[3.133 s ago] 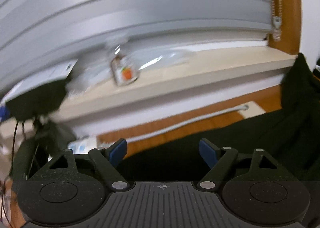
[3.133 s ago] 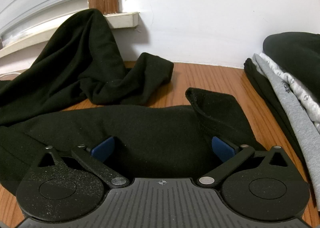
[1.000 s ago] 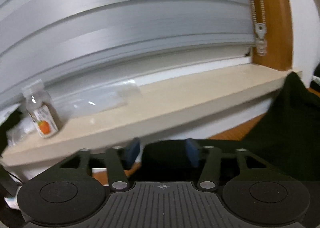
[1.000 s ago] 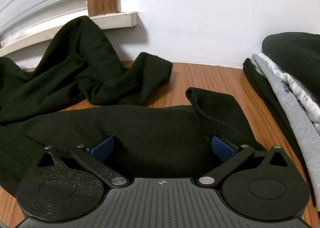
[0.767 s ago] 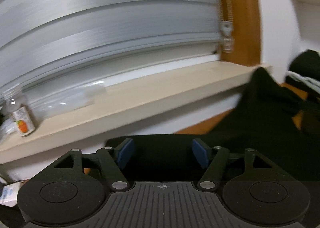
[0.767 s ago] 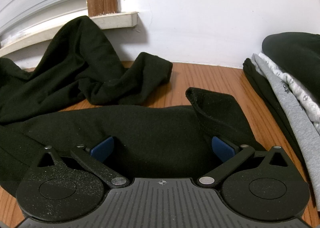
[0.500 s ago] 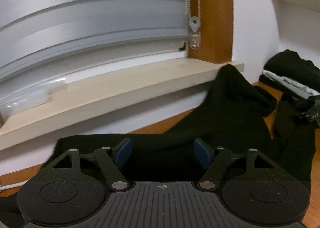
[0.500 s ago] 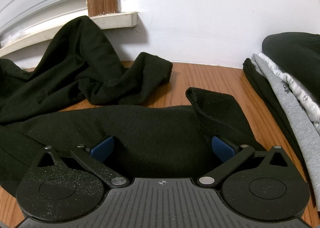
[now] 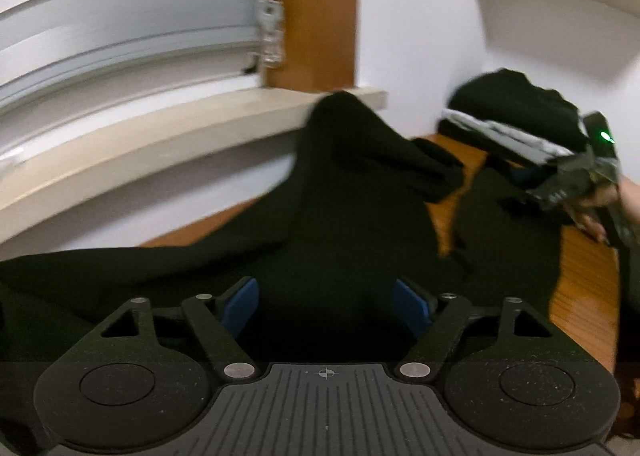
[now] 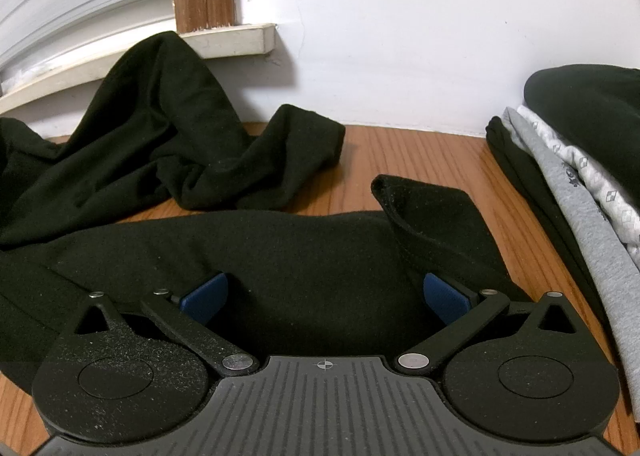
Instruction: Fold clothes
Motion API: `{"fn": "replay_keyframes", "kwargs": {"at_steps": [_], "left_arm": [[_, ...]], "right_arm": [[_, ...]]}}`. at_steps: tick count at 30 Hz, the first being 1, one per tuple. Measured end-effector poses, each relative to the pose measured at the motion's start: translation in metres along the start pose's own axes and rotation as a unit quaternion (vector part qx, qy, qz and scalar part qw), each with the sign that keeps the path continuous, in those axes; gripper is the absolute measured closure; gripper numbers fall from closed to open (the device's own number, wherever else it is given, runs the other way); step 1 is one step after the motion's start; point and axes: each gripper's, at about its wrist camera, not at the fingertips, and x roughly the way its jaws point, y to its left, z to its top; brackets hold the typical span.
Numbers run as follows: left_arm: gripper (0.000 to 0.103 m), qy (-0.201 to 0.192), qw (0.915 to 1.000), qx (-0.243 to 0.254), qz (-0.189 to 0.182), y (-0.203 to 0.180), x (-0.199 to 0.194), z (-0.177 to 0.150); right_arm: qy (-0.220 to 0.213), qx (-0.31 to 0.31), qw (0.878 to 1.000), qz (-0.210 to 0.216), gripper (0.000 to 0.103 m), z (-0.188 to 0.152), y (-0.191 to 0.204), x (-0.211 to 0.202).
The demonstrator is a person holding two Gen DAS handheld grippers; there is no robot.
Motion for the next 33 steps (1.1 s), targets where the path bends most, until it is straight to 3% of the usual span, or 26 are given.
{"fn": "replay_keyframes", "kwargs": {"at_steps": [12, 14, 16, 17, 18, 19, 25, 27, 33], "left_arm": [[0.026, 0.035, 0.9986, 0.025, -0.032, -0.011, 0.017, -0.003], [0.035, 0.048, 0.9981, 0.021, -0.034, -0.007, 0.019, -0.003], [0.062, 0.06, 0.9973, 0.021, -0.035, -0.003, 0.02, -0.005], [0.068, 0.066, 0.997, 0.022, -0.036, -0.002, 0.02, -0.006], [0.085, 0.07, 0.9966, 0.023, -0.037, 0.0, 0.019, -0.007], [0.091, 0.068, 0.9969, 0.023, -0.033, 0.003, 0.017, -0.007], [0.091, 0.018, 0.9996, 0.002, 0.022, 0.034, 0.001, 0.003], [0.091, 0.007, 0.9995, -0.011, 0.028, 0.048, 0.001, 0.005], [0.091, -0.029, 0.997, -0.069, -0.021, 0.081, 0.006, -0.009]], "right_arm": [[0.022, -0.014, 1.0, -0.007, 0.0, -0.003, 0.002, -0.009], [0.037, -0.017, 0.999, -0.003, 0.0, -0.009, -0.001, -0.019], [0.053, -0.021, 0.998, 0.003, 0.0, -0.015, -0.006, -0.031], [0.061, -0.023, 0.998, 0.006, 0.0, -0.018, -0.008, -0.037], [0.065, -0.026, 0.998, 0.006, 0.0, -0.021, -0.01, -0.042], [0.069, -0.03, 0.997, 0.005, 0.0, -0.025, -0.012, -0.048], [0.063, -0.056, 0.996, -0.027, 0.0, -0.016, -0.006, -0.058], [0.035, -0.053, 0.998, -0.018, 0.0, -0.003, -0.005, -0.066], [-0.019, -0.009, 1.0, 0.011, 0.0, 0.04, 0.0, -0.052]]}}
